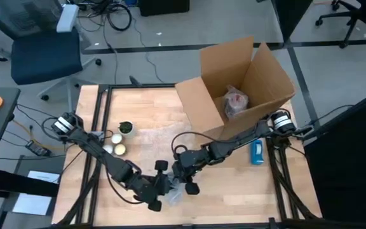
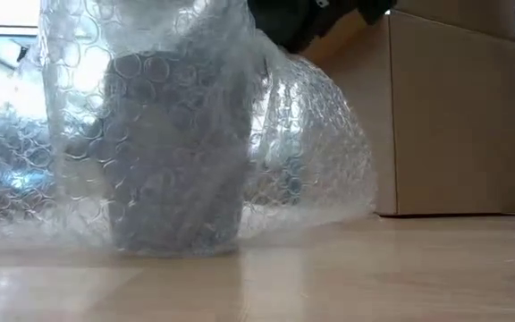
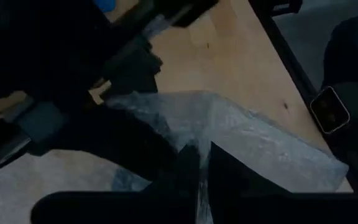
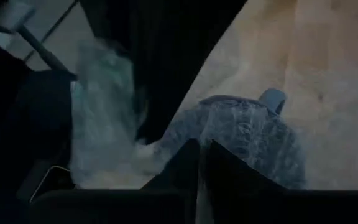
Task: Wrap mug
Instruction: Wrap the blue mug with bubble wrap
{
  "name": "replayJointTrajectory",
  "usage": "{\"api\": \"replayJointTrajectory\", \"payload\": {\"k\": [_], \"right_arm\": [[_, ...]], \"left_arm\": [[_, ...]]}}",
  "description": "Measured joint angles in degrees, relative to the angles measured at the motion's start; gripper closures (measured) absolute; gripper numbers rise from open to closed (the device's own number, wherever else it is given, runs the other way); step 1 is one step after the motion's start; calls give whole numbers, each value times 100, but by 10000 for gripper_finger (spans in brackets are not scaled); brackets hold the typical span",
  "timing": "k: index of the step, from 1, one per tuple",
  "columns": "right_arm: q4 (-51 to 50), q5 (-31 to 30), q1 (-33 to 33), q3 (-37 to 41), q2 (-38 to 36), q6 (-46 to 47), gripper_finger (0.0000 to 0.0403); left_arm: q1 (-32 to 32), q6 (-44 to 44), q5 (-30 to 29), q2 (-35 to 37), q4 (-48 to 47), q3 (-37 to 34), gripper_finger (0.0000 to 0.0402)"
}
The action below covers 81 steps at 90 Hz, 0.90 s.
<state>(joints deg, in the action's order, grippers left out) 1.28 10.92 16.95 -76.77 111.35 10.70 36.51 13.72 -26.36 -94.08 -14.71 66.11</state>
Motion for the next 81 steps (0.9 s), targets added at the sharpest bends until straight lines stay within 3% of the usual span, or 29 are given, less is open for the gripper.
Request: {"api": "replayJointTrajectory", "payload": {"k": [23, 81], "right_arm": [[250, -90, 138, 2, 9, 37, 386], [13, -357, 120, -95, 7, 313, 255]], "left_arm": [[-78, -16, 22, -7, 31, 4, 402], [-89, -304, -38, -13, 82, 2, 402]]}}
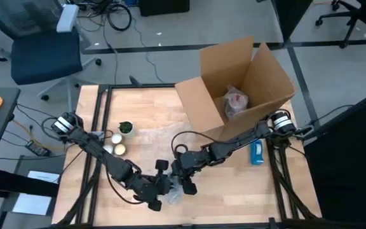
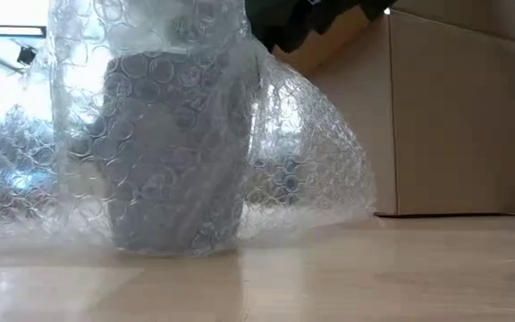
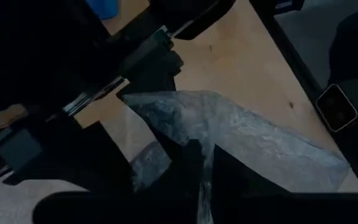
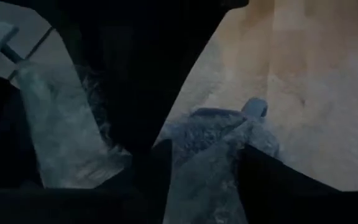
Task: Wrap mug
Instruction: Wrap the blue mug with bubble wrap
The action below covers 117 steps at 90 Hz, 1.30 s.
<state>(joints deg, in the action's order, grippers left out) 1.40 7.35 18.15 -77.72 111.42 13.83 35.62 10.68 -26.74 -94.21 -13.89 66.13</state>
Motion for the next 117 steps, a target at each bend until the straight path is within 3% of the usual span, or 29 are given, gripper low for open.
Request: {"api": "replayJointTrajectory", "payload": {"k": [28, 54, 77, 117], "right_arm": [[-531, -80, 6, -292, 0, 157, 214], [-1006, -723, 20, -637, 1, -3, 173], [-1288, -1276, 17, -897, -2, -49, 163], [-3333, -2528, 239, -2721, -41, -771, 163]], "left_arm": [[0, 1, -17, 9, 31, 0, 402], [2, -13, 45, 4, 101, 0, 402], [-1, 6, -3, -7, -44, -4, 402], [-15, 48, -551, -389, -151, -11, 402]]}}
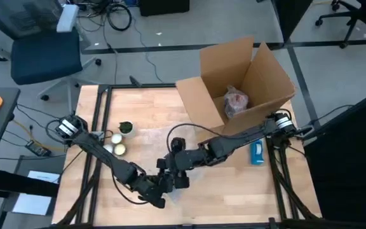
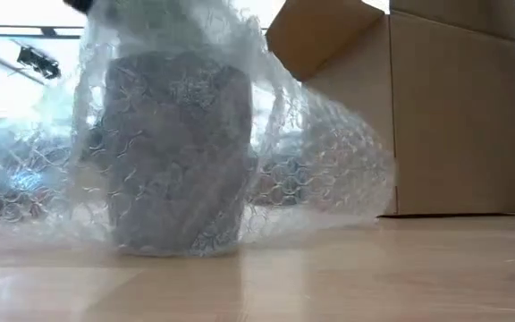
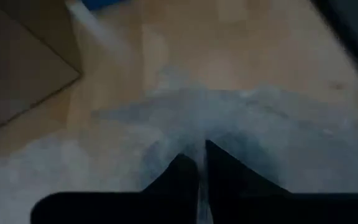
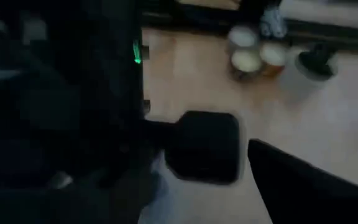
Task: Wrap mug
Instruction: Wrap the blue mug with bubble wrap
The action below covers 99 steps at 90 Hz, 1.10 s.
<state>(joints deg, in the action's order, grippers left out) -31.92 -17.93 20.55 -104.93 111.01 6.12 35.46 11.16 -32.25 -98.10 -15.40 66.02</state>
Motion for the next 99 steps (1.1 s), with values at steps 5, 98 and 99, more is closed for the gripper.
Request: {"api": "replayJointTrajectory", "payload": {"k": [5, 98, 99], "right_arm": [[-51, -58, 81, -118, 3, -21, 163], [-811, -54, 797, 226, 41, 1121, 184], [-748, -48, 797, 270, 41, 1136, 184]], "left_arm": [[0, -19, -66, 7, 26, 0, 402], [-77, 455, 239, 24, -413, 9, 401], [-81, 459, 241, 26, -422, 9, 400]]}}
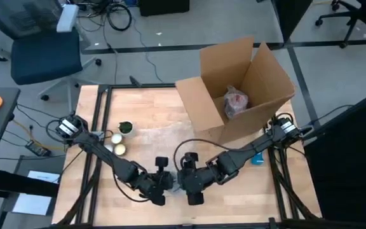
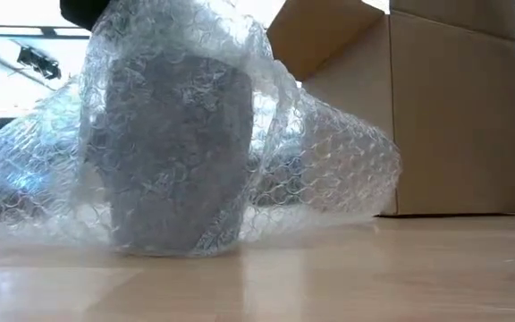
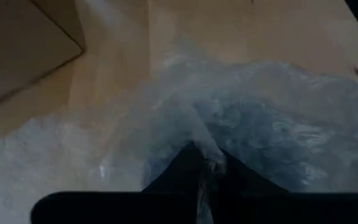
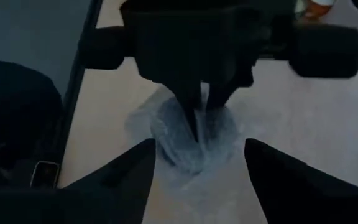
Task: Wrap mug
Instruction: Wrap the blue mug with bubble wrap
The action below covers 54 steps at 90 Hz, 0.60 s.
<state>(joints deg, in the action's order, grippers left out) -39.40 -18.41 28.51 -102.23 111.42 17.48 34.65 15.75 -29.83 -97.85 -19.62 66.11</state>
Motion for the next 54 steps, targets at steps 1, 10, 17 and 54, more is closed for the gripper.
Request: {"api": "replayJointTrajectory", "payload": {"k": [1, 10, 17, 54], "right_arm": [[62, 9, 0, 43, 0, 9, 185], [661, 63, 0, 456, 0, 42, 189], [1121, 67, -21, 707, 0, 43, 194], [2621, 708, -501, 1873, 0, 232, 231]], "left_arm": [[-4, 8, 3, 0, -10, 0, 400], [-32, 155, 11, 0, -153, 0, 391], [-58, 288, 14, -1, -294, 0, 376], [-96, 109, 14, 0, -519, 202, 275]]}}
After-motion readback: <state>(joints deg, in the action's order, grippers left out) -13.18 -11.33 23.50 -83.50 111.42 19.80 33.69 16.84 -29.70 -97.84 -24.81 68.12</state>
